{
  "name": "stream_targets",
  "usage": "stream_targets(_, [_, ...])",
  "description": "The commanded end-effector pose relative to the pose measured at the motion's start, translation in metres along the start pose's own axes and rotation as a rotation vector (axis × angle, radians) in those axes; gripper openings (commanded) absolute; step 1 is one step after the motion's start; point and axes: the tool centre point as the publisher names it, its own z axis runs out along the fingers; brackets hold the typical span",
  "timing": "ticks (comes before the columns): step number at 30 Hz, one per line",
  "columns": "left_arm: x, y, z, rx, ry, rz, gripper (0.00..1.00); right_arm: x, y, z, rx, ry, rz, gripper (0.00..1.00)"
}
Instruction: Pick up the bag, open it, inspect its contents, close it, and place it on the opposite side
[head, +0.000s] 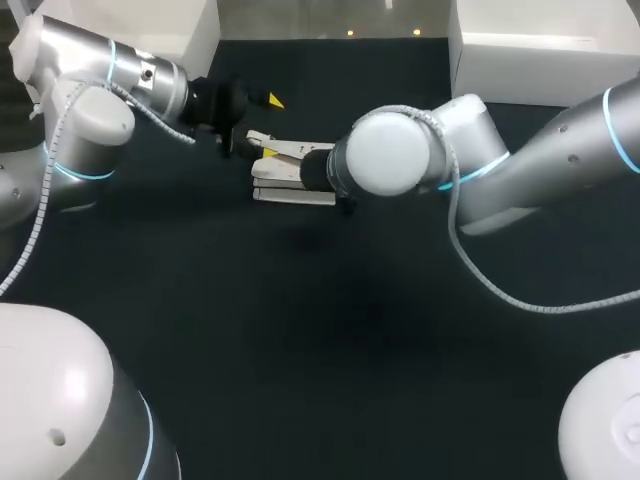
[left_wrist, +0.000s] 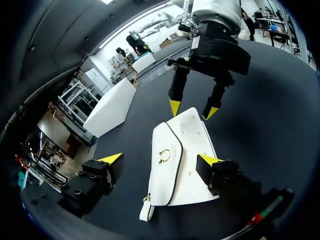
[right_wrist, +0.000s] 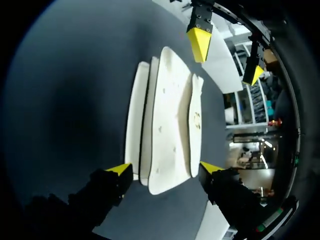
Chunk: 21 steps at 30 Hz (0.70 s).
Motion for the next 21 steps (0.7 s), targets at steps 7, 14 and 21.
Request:
stream_targets(7, [0.01, -0.012, -0.034, -0.205, 0.097, -0.096, 1.0, -0.024, 0.009, -0.05, 0.068, 0.171, 0.066, 1.0])
stream_targets(14, [0.021, -0.003, -0.048, -0.201, 0.152, -0.19, 1.0, -0.028, 0.004, -0.054, 0.003, 0.258, 0.128, 1.0])
stream_targets(21, [0.026, 0.007, -0.047, -0.248, 0.169, -0.289, 1.0, -0.03, -0.002, -0.051, -0.073, 0.367, 0.237, 1.0])
